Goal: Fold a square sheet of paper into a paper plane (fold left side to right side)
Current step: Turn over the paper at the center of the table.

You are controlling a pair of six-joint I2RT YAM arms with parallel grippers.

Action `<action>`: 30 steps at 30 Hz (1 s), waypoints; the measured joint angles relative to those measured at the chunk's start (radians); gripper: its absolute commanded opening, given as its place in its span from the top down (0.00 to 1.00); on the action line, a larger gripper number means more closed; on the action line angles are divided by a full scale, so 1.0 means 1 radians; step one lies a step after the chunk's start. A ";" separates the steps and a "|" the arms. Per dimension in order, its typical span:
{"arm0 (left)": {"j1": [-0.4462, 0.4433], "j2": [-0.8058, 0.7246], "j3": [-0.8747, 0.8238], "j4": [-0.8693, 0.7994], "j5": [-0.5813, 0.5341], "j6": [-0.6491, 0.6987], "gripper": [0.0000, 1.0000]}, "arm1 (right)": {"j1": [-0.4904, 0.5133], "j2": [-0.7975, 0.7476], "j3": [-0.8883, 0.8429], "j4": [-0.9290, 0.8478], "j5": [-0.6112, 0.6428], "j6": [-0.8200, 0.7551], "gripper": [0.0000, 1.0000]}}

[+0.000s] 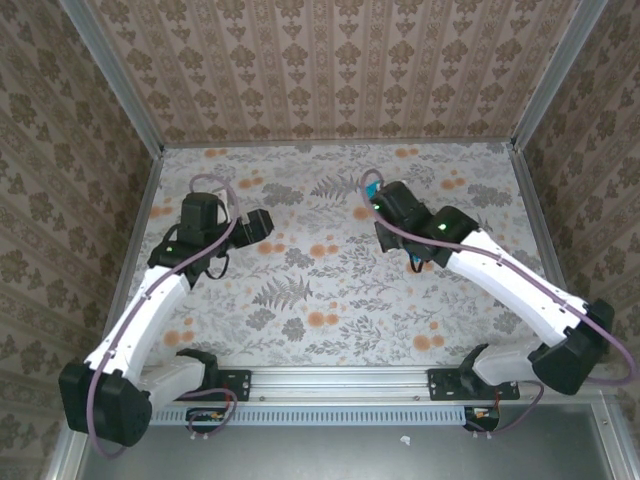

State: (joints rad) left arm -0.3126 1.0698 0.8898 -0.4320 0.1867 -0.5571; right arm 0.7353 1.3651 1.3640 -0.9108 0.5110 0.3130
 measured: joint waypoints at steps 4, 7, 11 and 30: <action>0.000 0.028 -0.001 -0.003 0.011 0.001 0.00 | 0.100 0.145 0.069 -0.119 0.195 0.017 1.00; 0.000 0.028 -0.006 -0.003 0.018 0.001 0.00 | 0.152 0.268 0.107 -0.210 0.295 0.049 1.00; 0.000 0.027 -0.031 -0.003 0.027 0.001 0.00 | 0.199 0.447 0.167 -0.326 0.395 0.102 1.00; 0.000 0.021 -0.059 -0.003 0.047 0.001 0.00 | 0.243 0.855 0.245 -0.306 0.277 0.080 0.89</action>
State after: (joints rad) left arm -0.3126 1.0912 0.8307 -0.4351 0.2333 -0.5560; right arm 0.9779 2.2196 1.6093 -1.2171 0.7879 0.3927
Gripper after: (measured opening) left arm 0.997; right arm 0.065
